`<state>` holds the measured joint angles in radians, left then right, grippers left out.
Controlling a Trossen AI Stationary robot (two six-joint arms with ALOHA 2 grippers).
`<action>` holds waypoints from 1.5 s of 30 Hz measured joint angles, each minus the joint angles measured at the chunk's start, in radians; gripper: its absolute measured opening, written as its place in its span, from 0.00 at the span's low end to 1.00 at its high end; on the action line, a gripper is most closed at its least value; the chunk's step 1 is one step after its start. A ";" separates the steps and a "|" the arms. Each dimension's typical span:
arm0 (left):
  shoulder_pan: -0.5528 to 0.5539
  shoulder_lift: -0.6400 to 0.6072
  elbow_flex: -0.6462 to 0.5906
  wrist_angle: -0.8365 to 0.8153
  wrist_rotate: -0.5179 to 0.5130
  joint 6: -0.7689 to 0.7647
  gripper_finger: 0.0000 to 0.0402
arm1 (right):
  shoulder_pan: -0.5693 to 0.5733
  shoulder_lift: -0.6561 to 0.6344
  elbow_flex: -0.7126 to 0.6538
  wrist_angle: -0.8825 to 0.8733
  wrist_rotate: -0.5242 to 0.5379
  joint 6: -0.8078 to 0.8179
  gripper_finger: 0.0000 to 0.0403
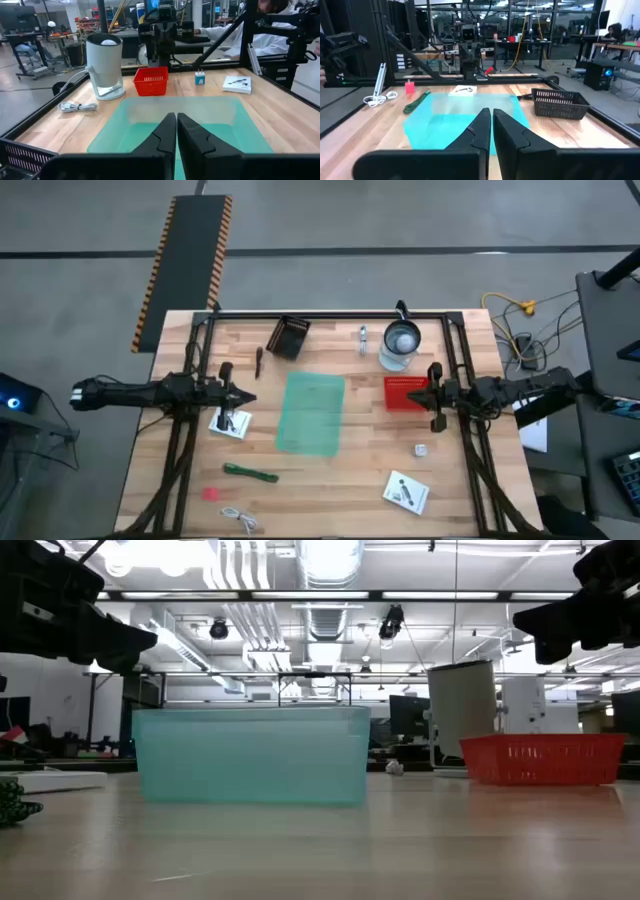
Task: Pick and place items into bin
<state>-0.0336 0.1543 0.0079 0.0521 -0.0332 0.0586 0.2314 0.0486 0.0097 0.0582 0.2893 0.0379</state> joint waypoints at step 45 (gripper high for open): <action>0.000 0.002 0.000 0.047 -0.001 -0.075 0.00 | 0.000 0.000 0.000 0.001 0.000 0.049 0.02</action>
<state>-0.0338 0.1566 0.0081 0.0990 -0.0342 -0.0161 0.2310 0.0486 0.0097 0.0596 0.2897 0.0865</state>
